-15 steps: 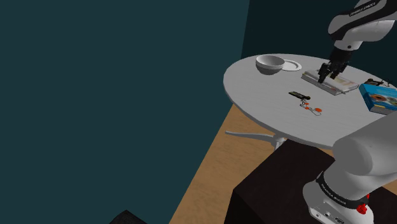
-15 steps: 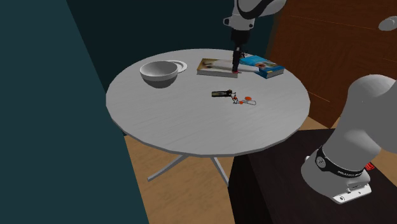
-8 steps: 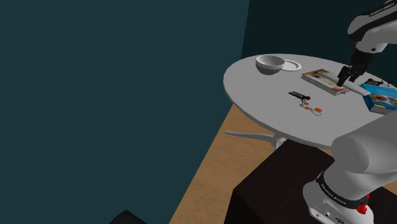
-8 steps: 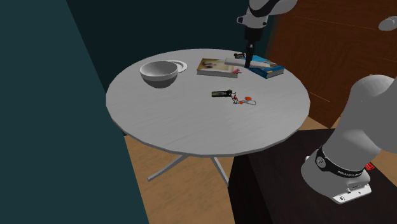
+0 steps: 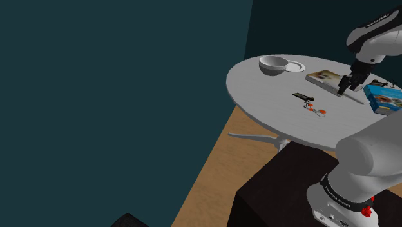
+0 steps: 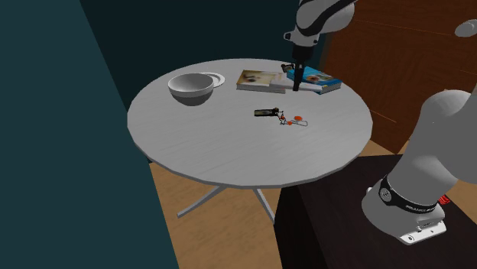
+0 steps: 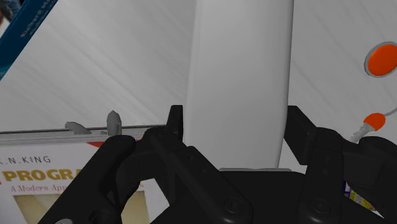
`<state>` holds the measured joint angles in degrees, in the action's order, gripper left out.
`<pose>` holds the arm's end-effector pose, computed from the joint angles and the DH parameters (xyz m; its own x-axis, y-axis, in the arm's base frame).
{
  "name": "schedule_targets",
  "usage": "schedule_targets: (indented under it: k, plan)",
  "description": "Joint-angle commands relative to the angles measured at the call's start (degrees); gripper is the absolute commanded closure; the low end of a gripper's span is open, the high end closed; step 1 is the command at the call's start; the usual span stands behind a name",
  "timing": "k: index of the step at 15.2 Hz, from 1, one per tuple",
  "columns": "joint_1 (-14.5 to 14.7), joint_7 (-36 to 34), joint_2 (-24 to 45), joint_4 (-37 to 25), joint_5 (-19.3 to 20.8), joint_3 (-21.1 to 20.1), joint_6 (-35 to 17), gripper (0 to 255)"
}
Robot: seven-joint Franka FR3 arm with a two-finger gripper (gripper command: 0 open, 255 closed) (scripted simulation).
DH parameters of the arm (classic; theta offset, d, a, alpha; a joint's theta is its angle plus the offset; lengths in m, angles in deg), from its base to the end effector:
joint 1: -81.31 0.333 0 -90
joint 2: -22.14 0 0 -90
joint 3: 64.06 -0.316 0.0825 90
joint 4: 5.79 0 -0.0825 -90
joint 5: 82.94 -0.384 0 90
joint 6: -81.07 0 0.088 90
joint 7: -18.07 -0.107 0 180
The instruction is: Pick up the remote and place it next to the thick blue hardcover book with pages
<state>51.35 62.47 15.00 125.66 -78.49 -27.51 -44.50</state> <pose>0.1938 -0.4591 0.3911 0.9438 -0.3306 0.0074 -0.3305 -0.9438 -0.0081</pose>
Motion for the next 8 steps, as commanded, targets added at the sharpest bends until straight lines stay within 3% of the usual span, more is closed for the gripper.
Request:
schedule_targets:
  k: [1,8]
  plan:
    - [0.04,0.47,0.88,0.78,-0.55,0.23,-1.57,255]
    - [0.28,2.92,5.26,3.36,-3.75,0.89,-7.74,255]
